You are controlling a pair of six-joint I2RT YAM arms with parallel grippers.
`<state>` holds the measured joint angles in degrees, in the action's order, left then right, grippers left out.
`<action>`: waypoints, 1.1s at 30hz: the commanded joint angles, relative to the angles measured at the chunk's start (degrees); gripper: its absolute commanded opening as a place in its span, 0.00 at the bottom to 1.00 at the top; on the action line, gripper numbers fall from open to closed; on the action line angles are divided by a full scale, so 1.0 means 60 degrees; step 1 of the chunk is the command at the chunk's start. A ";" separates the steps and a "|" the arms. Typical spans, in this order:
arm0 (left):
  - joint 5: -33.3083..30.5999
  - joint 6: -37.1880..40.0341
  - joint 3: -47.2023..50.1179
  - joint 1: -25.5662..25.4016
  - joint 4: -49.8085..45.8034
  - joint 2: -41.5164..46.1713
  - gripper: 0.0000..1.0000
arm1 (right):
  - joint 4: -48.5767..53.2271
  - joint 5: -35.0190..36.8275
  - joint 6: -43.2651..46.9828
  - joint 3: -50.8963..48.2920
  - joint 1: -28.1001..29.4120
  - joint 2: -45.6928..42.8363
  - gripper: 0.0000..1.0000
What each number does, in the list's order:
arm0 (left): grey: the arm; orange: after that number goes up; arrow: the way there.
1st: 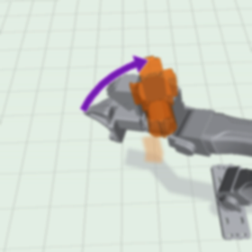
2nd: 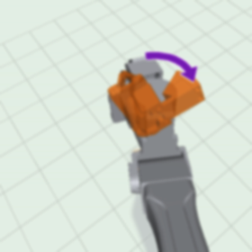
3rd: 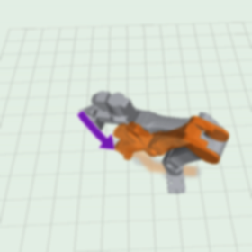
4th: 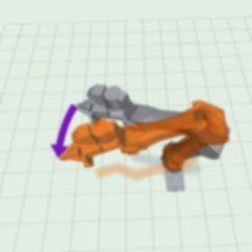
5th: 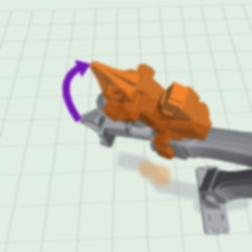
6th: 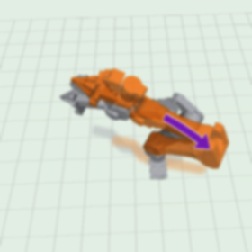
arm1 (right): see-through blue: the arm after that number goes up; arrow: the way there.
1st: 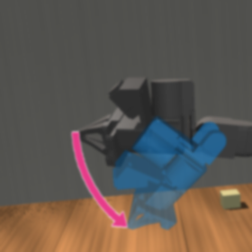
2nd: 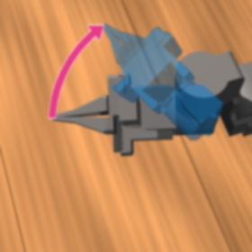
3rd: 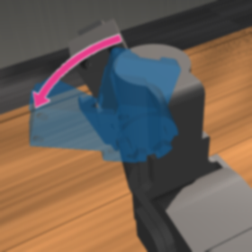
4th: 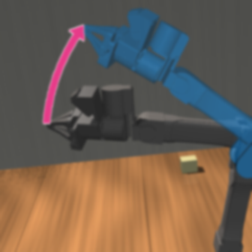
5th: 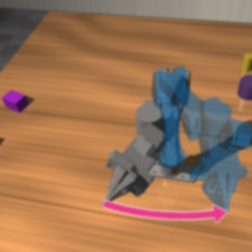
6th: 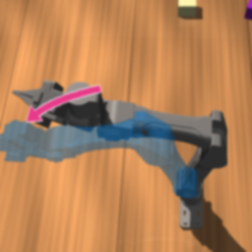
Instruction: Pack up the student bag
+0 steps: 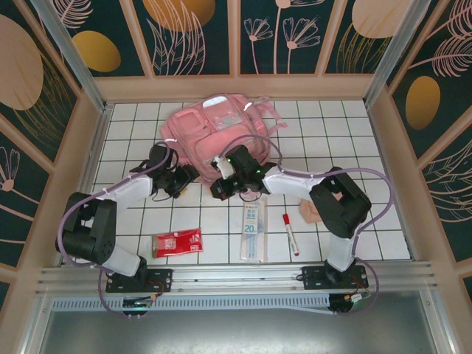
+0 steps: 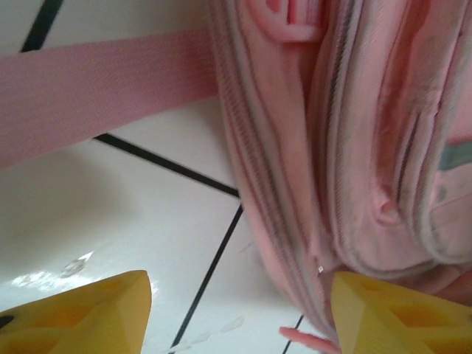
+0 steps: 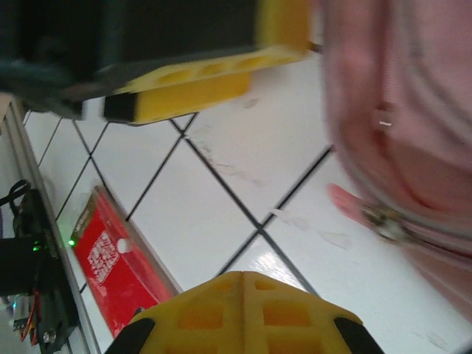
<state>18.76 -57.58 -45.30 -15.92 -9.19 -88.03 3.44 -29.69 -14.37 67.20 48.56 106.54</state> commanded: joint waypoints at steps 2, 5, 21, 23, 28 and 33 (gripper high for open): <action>-0.0426 -0.0973 0.0025 -0.0156 0.0921 -0.0483 0.60 | 0.0414 0.1055 0.0436 0.0533 0.0362 0.0274 0.00; -0.0433 -0.1112 -0.0023 -0.0160 0.1074 -0.0755 0.59 | 0.0578 0.2753 0.0037 -0.0026 0.0418 -0.0066 0.10; 0.0022 -0.1243 -0.0293 -0.0337 0.1679 -0.1234 0.09 | 0.0988 0.5639 -0.1829 0.1148 0.0755 0.0753 0.43; 0.0040 -0.1235 -0.0218 -0.0340 0.1693 -0.1097 0.05 | 0.1245 0.5941 -0.2234 0.1507 0.0732 0.1041 0.42; 0.0223 -0.1054 -0.0246 -0.0342 0.1590 -0.0885 0.00 | 0.1743 0.6170 -0.2763 0.2197 0.0854 0.1665 0.30; 0.0276 -0.0955 -0.0323 -0.0344 0.1538 -0.0834 0.00 | 0.2231 0.6603 -0.3054 0.2313 0.0841 0.1609 0.10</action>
<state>18.39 -63.68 -45.78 -17.78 0.25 -94.80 14.48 5.54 -30.37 79.11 53.25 115.37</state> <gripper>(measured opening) 0.017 0.126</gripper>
